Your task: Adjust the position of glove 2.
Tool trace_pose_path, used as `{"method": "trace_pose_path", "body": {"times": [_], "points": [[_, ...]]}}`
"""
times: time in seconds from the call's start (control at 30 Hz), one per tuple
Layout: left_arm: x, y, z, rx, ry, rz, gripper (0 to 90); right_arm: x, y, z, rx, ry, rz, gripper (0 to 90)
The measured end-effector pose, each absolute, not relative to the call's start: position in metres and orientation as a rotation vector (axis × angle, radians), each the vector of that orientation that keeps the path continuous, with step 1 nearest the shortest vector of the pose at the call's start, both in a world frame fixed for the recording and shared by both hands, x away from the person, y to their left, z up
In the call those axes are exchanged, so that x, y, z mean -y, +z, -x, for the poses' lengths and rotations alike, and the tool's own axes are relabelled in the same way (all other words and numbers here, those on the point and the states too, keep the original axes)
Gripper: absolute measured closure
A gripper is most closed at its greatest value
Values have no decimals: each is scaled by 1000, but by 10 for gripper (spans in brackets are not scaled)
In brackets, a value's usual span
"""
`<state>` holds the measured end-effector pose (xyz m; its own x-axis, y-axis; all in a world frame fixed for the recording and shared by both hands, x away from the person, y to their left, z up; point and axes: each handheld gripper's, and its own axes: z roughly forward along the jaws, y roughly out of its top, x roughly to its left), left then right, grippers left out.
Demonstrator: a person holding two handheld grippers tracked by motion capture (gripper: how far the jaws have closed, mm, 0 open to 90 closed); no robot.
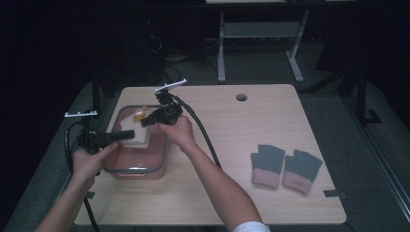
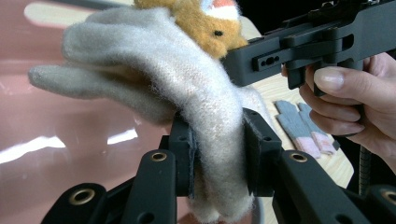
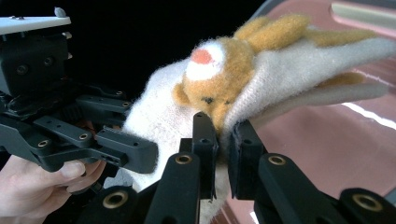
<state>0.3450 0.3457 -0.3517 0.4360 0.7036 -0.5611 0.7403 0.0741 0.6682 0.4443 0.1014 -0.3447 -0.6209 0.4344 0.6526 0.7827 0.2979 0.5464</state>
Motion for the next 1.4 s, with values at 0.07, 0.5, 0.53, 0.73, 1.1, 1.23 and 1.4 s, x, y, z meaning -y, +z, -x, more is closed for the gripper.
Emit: {"method": "trace_pose_path", "body": {"times": [0.07,0.5,0.53,0.73,1.1,1.23,1.4], "points": [[-347,-357,-347,-1294,-51,-1639,687,-103,-351,-446,2183,-1234,1102,827],[-345,-386,-354,-1395,-85,-1730,687,-111,-393,-452,2160,-1121,1163,823],[-345,-387,-354,-1403,-89,-1738,687,-112,-395,-451,2160,-1110,1166,822],[-345,-395,-355,-1440,-91,-1773,687,-116,-401,-450,2182,-1056,1181,816],[-341,-404,-355,-1506,-72,-1833,687,-122,-400,-446,2284,-991,1182,756],[-339,-404,-356,-1510,-77,-1866,682,-121,-397,-446,2322,-988,1184,703],[-340,-405,-356,-1533,-69,-1891,677,-117,-392,-445,2340,-1002,1190,668]]}}
